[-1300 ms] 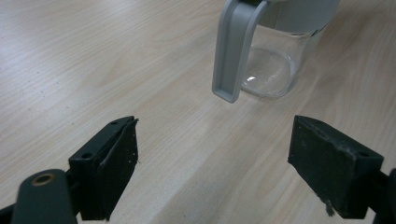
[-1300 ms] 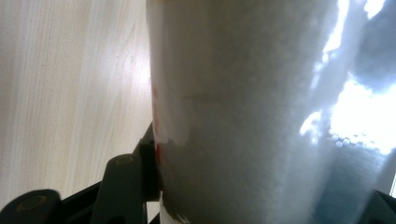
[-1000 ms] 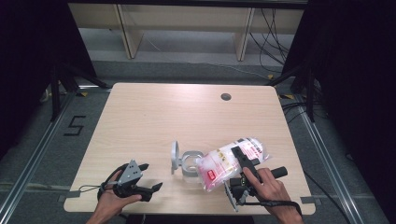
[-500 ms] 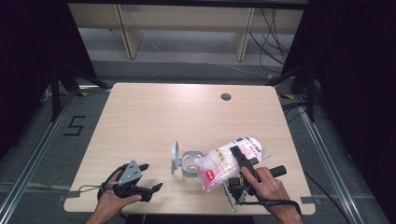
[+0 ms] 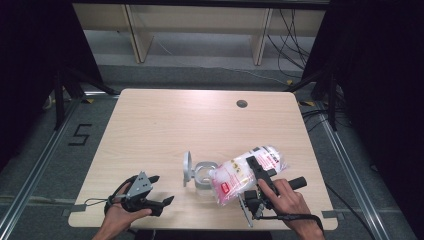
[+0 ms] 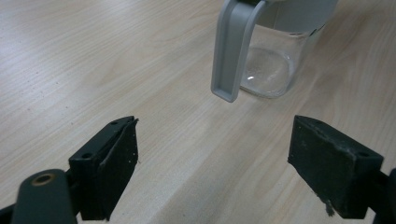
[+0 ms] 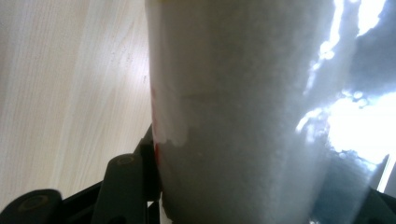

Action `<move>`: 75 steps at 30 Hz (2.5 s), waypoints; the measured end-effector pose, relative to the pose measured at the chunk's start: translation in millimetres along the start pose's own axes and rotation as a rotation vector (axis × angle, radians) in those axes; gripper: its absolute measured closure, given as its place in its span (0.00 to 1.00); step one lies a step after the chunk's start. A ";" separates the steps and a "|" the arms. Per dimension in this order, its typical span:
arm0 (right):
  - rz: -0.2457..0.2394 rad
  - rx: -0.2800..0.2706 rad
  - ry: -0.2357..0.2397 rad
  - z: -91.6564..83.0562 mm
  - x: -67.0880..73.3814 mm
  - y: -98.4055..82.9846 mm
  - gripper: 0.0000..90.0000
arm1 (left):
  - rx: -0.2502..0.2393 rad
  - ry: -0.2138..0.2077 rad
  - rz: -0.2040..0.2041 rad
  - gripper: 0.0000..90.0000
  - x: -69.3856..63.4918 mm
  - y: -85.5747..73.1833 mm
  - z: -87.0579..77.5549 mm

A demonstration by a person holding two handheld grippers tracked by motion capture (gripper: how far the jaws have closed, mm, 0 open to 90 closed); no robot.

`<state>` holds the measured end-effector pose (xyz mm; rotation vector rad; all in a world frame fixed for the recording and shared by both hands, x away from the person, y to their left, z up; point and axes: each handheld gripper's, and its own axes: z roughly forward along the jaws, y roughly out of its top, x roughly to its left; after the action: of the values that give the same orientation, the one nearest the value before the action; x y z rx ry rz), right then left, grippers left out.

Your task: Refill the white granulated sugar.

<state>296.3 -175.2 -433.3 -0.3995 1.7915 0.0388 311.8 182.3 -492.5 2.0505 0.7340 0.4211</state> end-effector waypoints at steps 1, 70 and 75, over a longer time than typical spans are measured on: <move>0.010 0.010 0.007 -0.8 1.1 -0.1 0.56 | -0.009 0.008 -0.001 0.17 -0.5 -0.4 0.8; -0.019 -0.001 0.001 3.0 -7.6 4.0 0.56 | 0.001 -0.003 -0.002 0.17 0.2 -0.1 -0.7; -0.054 0.003 -0.001 2.6 -9.5 1.7 0.56 | 0.001 -0.003 -0.003 0.17 0.1 0.0 -0.7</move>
<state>300.2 -170.6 -425.2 -0.4449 1.7786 -0.0016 311.4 182.8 -492.1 2.0505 0.7354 0.4160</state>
